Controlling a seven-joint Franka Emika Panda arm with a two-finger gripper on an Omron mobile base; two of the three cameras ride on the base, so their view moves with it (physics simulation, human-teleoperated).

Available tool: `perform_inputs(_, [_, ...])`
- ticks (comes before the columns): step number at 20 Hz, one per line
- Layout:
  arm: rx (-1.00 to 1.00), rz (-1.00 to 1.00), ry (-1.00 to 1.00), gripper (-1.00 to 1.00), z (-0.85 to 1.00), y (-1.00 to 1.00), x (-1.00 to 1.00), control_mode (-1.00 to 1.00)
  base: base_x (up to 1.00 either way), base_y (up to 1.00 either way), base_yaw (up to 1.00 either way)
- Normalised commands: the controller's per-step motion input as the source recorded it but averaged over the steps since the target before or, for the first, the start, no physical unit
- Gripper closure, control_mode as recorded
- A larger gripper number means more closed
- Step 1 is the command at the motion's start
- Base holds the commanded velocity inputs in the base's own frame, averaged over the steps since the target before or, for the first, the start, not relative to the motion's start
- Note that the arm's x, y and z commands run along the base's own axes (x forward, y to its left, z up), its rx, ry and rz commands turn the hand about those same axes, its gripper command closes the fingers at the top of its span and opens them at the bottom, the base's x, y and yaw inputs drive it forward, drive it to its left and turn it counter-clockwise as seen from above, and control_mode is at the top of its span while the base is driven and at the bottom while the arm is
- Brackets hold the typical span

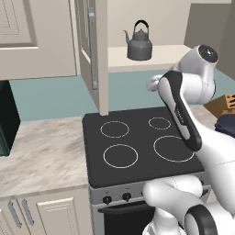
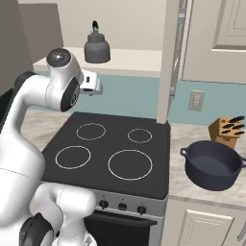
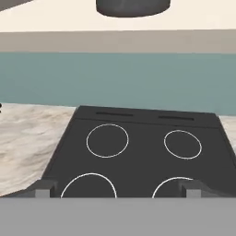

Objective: Pick the kettle from the cabinet and place it on a stove burner. Then pick the pot from the counter and place it on another stove burner. Finally, turn both burners on.

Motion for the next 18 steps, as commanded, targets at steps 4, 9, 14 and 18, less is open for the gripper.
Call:
perform_inputs(4, [0.01, 0.00, -0.15, -1.00, 0.41, 0.00, 0.00, -1.00, 0.00, 0.00, 0.00])
perform_inputs(9, [0.00, 0.00, -0.15, -1.00, 0.39, 0.00, 0.00, -1.00, 0.00, 0.00, 0.00])
perform_inputs(14, [0.01, 0.00, -0.18, -1.00, 0.39, 0.00, 0.00, -1.00, 0.00, 0.00, 0.00])
perform_inputs(18, [0.00, 0.00, -0.17, -1.00, 0.38, 0.00, 0.00, -1.00, 0.00, 0.00, 0.00])
